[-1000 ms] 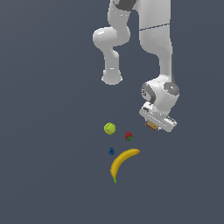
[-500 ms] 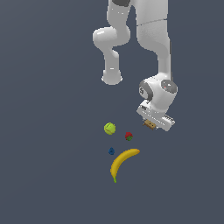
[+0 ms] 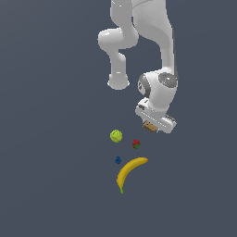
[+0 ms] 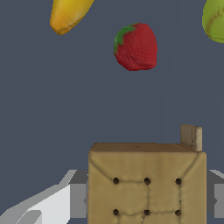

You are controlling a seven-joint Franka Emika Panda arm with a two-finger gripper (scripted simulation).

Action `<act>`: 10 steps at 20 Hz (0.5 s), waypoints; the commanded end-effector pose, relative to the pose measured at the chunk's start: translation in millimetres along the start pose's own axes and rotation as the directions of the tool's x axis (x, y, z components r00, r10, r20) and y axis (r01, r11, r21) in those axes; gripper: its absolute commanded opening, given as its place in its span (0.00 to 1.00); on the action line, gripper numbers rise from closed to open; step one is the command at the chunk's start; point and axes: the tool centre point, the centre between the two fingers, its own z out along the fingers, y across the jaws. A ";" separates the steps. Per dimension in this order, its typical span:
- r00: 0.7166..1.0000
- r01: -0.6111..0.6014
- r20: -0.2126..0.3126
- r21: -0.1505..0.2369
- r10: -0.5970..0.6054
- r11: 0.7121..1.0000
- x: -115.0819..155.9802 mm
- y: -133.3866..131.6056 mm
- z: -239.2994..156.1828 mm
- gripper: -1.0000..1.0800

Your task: Pick up a designated object from a clutter of objects.

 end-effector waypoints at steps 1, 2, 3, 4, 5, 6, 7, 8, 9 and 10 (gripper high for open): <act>1.000 -0.001 0.000 0.001 0.001 1.000 15.1 15.6 -19.0 0.00; 1.000 -0.001 0.000 0.001 0.001 1.000 21.5 22.2 -27.0 0.00; 1.000 -0.001 0.000 0.002 0.001 1.000 28.0 29.0 -35.0 0.00; 1.000 -0.001 0.000 0.002 0.001 1.000 34.6 35.8 -43.3 0.00; 1.000 -0.001 0.001 0.002 0.001 1.000 41.4 42.8 -51.7 0.00; 1.000 -0.001 0.001 0.002 0.001 1.000 48.1 49.8 -60.1 0.00; 1.000 -0.001 0.001 0.002 0.001 1.000 54.8 56.7 -68.5 0.00; 1.000 -0.001 0.002 0.002 0.001 1.000 61.6 63.6 -76.8 0.00; 1.000 -0.001 0.002 0.002 0.001 1.000 68.2 70.5 -85.2 0.00; 1.000 -0.001 0.002 0.002 0.001 1.000 74.9 77.3 -93.7 0.00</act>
